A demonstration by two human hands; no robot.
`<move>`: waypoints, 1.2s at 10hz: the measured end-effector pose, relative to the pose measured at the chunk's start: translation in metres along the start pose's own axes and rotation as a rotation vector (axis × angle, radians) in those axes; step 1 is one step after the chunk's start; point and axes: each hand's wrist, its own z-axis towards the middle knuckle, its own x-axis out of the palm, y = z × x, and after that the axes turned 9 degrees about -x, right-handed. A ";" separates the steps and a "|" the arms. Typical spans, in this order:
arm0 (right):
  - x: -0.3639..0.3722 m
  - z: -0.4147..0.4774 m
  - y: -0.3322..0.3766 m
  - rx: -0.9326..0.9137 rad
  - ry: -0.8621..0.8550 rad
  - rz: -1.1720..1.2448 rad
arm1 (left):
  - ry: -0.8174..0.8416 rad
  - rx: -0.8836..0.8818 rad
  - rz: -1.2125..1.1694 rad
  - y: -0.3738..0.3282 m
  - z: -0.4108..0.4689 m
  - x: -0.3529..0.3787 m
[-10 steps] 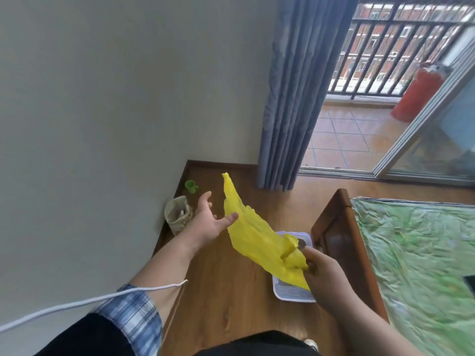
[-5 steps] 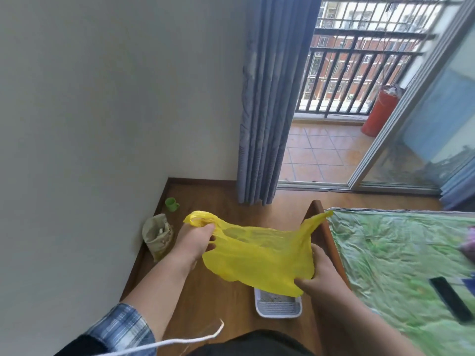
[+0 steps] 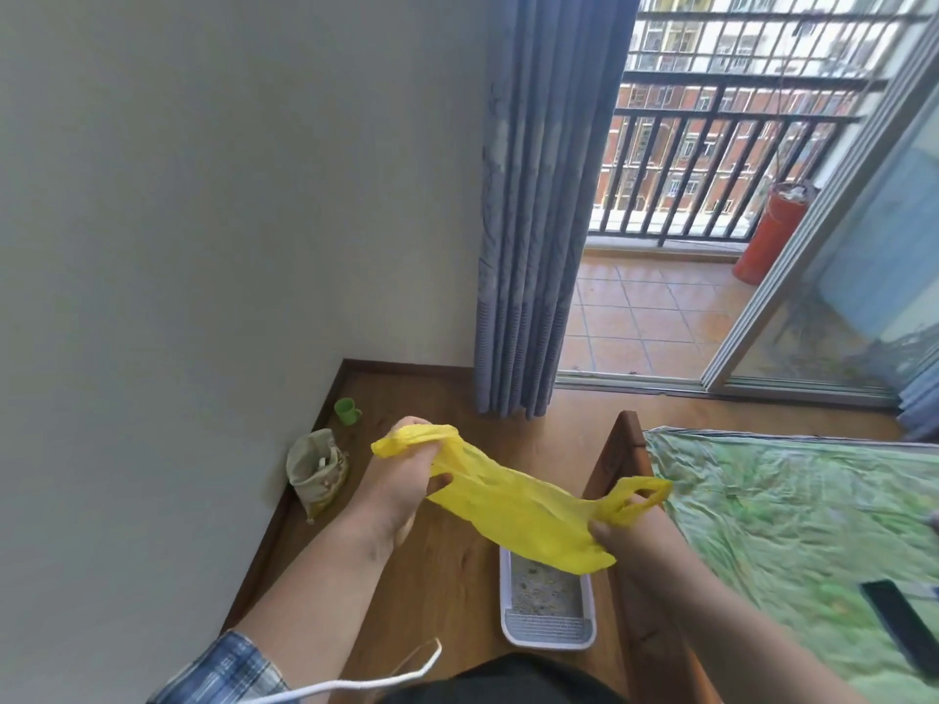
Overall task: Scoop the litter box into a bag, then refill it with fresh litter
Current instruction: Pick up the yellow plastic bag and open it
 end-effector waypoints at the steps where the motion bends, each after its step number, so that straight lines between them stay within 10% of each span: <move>1: 0.004 -0.003 -0.007 -0.044 -0.012 0.036 | 0.034 -0.114 -0.361 -0.002 -0.001 0.002; 2: 0.006 -0.005 -0.013 -0.188 -0.009 0.135 | 0.042 -0.163 -0.503 -0.001 -0.005 -0.001; 5: 0.004 0.003 -0.010 0.383 -0.058 1.279 | 0.184 -0.166 -0.287 0.025 -0.005 -0.032; 8: -0.017 -0.002 0.015 0.319 0.084 1.437 | 0.171 -0.229 -0.151 0.054 -0.006 -0.059; 10: -0.002 -0.002 0.021 0.284 0.108 1.276 | 0.170 -0.110 0.713 0.058 -0.006 -0.053; 12: 0.001 -0.005 0.020 0.229 0.233 1.256 | -0.222 0.076 0.843 0.076 0.009 -0.055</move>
